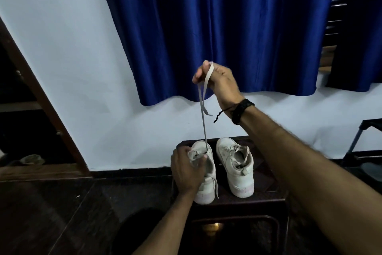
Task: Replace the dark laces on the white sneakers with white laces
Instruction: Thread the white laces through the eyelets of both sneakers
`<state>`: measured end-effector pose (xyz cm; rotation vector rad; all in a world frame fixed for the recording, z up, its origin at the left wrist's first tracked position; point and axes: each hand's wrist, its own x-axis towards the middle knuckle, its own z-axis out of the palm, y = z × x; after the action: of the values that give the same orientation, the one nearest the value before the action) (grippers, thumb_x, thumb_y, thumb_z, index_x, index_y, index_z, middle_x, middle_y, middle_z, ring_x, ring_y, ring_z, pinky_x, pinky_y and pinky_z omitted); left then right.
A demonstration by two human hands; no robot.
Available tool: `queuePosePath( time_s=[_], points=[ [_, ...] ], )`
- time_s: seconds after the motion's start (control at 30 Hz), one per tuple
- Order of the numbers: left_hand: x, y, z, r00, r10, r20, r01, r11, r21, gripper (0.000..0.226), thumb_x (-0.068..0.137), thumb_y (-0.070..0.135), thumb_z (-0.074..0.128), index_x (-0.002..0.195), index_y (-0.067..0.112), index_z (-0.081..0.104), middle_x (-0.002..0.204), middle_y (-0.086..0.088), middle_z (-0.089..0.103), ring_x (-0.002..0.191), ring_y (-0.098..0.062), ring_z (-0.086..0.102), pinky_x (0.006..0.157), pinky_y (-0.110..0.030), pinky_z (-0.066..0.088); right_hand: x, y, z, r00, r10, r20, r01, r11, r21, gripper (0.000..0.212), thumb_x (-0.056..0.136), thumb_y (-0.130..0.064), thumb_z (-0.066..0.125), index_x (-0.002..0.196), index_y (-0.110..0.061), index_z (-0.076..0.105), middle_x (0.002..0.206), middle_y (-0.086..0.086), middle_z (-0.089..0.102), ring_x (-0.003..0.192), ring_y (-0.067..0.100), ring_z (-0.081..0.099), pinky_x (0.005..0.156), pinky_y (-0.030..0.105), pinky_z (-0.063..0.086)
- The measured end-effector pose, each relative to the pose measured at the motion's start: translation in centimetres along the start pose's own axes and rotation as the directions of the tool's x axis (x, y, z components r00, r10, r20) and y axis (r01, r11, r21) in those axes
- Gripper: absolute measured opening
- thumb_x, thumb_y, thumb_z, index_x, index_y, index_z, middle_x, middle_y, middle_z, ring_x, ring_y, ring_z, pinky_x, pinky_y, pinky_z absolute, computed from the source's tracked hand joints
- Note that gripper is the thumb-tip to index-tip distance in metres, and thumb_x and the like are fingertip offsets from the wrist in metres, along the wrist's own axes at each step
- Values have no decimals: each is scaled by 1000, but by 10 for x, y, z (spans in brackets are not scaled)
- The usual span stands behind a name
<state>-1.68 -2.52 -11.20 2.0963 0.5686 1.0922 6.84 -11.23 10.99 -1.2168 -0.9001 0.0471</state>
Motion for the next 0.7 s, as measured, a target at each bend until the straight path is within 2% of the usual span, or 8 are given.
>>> queuePosePath(
  time_s=[0.03,0.1,0.23,0.33,0.47,0.57,0.63,0.7],
  points=[
    [-1,6,-4,985,171,-34,-165,976,140,23,67,31,74,82,22,59,87,4,56,86,-19,54,76,-34,44,-5,4,1,999,29,17,-28,998,-55,39,102,-23,43,69,-16,63,72,3,64,76,21,59,76,30,47],
    [-2,16,-9,930,351,111,-367,855,366,12,72,31,64,66,22,62,78,-1,60,84,-22,56,73,-36,42,-18,25,-1,990,123,71,-110,980,-168,39,103,-23,44,71,-13,64,73,5,64,71,15,60,73,25,48],
    [5,34,-12,928,27,373,-269,741,615,41,89,43,44,89,12,71,100,-8,71,104,-29,60,90,-39,38,-52,74,-13,936,343,79,-315,917,-246,39,100,-28,49,68,-17,68,75,8,67,72,18,63,80,43,49],
    [6,42,-6,909,-63,411,-245,718,651,45,93,42,39,100,9,69,113,-12,68,113,-30,56,96,-40,38,-70,92,-19,926,377,3,-357,880,-313,41,101,-29,47,68,-15,67,69,10,65,67,19,59,74,37,46],
    [1,43,-5,946,-100,309,-124,768,628,40,90,40,45,99,11,70,108,-9,70,109,-30,59,88,-36,45,-66,56,-35,937,234,-259,-244,970,-4,35,99,-15,44,71,-9,63,49,3,48,50,16,44,59,28,38],
    [4,46,-5,942,-136,307,-78,801,593,34,87,37,49,100,12,69,107,-12,70,106,-33,62,83,-35,49,-66,25,-53,957,283,-59,-287,954,-83,30,95,-11,44,75,-4,66,45,1,37,43,14,33,50,24,33],
    [11,51,-6,921,-231,314,41,859,510,27,87,33,53,102,15,68,109,-13,69,106,-35,63,83,-34,50,-72,27,-66,864,473,171,-313,771,-554,28,92,-16,48,82,-4,72,53,8,54,47,15,47,53,25,43],
    [19,52,-7,893,-345,289,221,895,387,15,85,26,58,94,21,69,108,-7,70,105,-32,64,82,-31,50,-77,39,-79,692,692,205,-77,354,-932,24,85,-30,59,89,-13,75,79,7,73,71,17,66,70,28,52]
  ],
)
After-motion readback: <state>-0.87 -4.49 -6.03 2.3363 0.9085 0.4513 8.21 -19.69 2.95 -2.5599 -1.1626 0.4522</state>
